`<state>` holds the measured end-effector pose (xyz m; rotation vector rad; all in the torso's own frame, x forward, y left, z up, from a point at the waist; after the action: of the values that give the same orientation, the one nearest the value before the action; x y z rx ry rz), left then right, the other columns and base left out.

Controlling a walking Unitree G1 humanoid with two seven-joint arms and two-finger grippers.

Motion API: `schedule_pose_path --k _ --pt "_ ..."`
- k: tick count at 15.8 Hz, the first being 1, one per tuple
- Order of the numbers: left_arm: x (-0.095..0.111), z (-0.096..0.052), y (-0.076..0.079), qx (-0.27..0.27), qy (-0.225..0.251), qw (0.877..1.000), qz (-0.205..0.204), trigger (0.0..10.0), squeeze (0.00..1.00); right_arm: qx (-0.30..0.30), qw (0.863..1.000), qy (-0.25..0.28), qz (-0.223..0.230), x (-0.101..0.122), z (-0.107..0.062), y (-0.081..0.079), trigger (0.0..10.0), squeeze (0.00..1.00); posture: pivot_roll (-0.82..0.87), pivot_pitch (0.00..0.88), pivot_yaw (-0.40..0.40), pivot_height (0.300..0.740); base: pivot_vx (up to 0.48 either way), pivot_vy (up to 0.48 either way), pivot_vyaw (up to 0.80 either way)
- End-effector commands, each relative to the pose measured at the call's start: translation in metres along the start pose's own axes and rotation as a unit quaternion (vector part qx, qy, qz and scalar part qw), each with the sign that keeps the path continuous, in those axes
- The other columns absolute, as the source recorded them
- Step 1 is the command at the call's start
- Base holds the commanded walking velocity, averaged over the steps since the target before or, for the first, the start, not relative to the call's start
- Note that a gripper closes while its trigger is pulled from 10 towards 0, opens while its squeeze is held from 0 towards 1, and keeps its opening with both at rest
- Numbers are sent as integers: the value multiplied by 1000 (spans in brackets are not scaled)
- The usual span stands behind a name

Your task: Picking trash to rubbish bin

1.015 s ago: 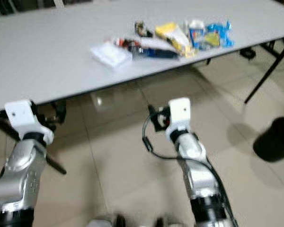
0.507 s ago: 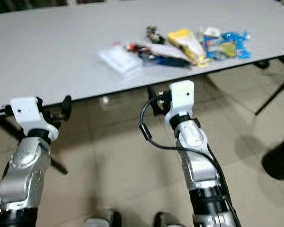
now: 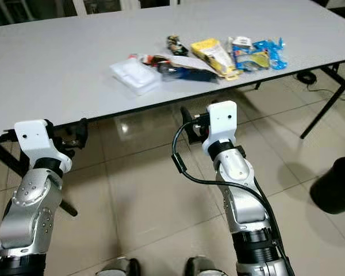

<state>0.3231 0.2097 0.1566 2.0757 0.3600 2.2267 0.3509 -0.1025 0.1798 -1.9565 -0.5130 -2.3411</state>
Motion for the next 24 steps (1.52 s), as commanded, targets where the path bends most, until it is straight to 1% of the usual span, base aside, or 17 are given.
schedule_pose_path --k 1,4,14,19,24 --pt "-4 -1 -2 9 -10 1000 0 10000 0 -2 1000 -6 -6 -2 -3 2 10000 0 -42 167 8 740 0 -450 0" --pt "-6 -2 -6 21 -14 1000 -3 10000 0 1 1000 -10 -7 -3 -4 1 10000 0 -45 171 6 740 0 -449 0" --pt "-10 -2 -10 28 -22 999 -1 10000 0 6 1000 -13 -12 -5 -7 0 10000 0 -52 173 7 740 0 -442 0" --pt "0 3 -6 16 -1 1000 -16 10000 0 3 1000 -12 -12 -5 -7 -1 10000 0 -51 166 19 740 0 -48 0" --pt "5 5 -6 11 3 1000 -21 10000 0 10 1000 -6 -7 -3 -7 -4 10000 0 -49 161 30 740 0 0 0"
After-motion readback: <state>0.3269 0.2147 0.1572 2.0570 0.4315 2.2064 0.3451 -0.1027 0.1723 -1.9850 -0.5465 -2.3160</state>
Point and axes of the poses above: a point about 5 cm out from each wrist's last joint towards the gripper, its own z axis pointing out of the wrist towards the gripper, its own x axis along the axis of the wrist's last joint, y = z × x, the point moved 4 cm from there along z, pointing out of the wrist towards the gripper, and after that the axes turned 10 degrees about -z, right-handed, at the moved point
